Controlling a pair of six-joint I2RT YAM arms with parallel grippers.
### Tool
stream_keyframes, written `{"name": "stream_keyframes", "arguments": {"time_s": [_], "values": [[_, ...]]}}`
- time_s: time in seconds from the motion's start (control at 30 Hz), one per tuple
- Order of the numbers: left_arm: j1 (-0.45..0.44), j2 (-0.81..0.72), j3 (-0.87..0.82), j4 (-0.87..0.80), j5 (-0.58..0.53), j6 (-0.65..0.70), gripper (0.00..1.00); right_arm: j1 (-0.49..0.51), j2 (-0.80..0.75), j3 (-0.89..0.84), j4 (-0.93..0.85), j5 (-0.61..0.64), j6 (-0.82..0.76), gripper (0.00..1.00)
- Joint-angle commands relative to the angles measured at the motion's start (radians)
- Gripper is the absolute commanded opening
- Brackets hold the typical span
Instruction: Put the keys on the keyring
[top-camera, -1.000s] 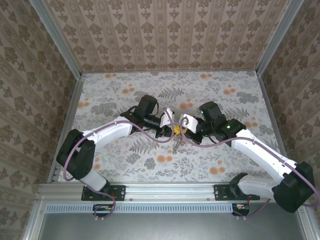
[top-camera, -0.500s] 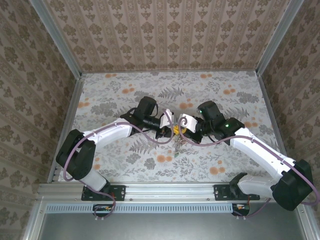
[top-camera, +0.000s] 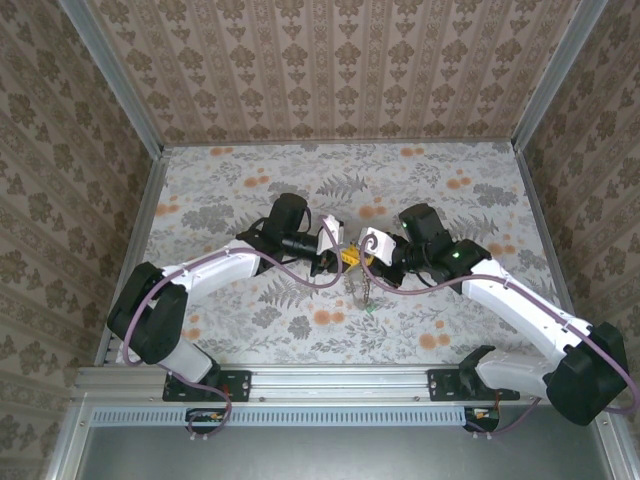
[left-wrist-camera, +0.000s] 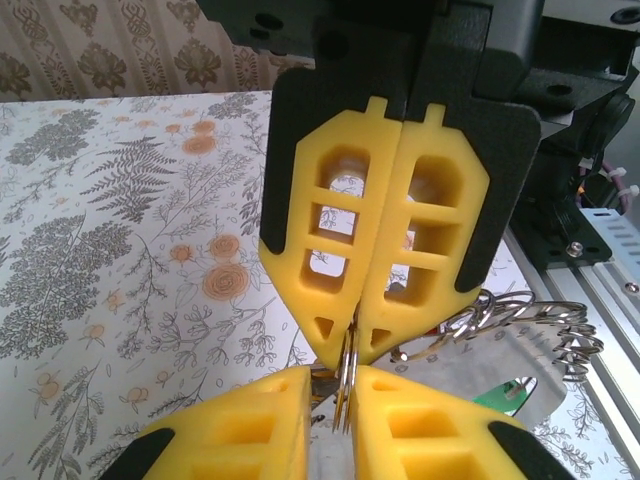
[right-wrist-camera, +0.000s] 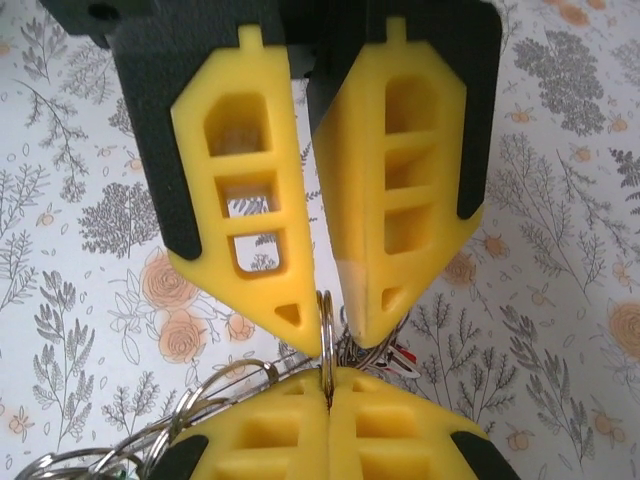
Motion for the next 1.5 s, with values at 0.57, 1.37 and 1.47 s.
{"name": "stream_keyframes", "arguments": {"time_s": [0.57, 1.37, 1.47], "values": [[0.008, 0.000, 0.001, 0.124, 0.100, -0.096, 0.00, -0.048, -0.067, -0.092, 0.187, -0.107, 0.065, 0.12], [-0.008, 0.024, 0.097, -0.168, 0.078, 0.076, 0.14, -0.089, -0.060, -0.049, 0.124, -0.164, 0.061, 0.02], [-0.013, 0.028, 0.111, -0.207, 0.068, 0.104, 0.14, -0.082, -0.049, -0.026, 0.084, -0.150, 0.047, 0.02]]}}
